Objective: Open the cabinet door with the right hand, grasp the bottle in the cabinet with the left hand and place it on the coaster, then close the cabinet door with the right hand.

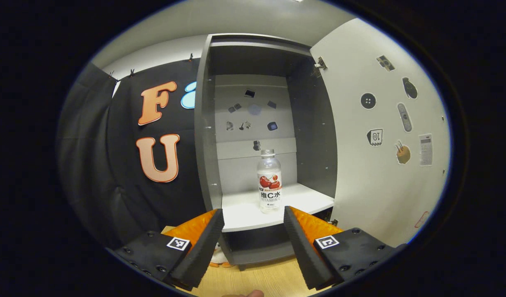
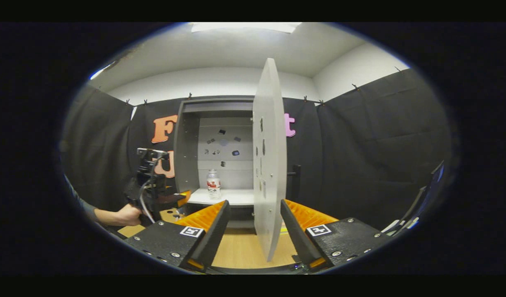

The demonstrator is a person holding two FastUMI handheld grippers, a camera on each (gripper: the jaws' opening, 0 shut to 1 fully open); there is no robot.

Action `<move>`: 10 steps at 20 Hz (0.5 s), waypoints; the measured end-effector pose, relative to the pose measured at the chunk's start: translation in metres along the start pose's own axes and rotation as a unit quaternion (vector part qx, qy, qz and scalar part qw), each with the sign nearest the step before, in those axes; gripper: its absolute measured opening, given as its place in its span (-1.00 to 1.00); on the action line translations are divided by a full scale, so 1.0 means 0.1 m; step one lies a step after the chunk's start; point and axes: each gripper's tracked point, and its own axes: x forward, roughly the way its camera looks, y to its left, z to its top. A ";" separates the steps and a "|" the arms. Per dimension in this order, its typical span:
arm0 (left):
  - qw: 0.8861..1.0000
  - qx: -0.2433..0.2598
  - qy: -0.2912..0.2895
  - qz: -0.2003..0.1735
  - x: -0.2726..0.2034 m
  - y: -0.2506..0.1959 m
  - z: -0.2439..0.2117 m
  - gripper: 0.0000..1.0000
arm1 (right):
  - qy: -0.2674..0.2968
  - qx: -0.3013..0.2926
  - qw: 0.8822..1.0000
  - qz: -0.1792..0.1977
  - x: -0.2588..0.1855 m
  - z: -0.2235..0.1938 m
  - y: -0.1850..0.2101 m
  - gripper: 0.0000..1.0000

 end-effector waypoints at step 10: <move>1.000 -0.004 -0.008 -0.002 1.14 -0.22 -0.01 0.89 | 0.030 0.006 0.999 -0.008 0.27 -0.17 0.17 0.52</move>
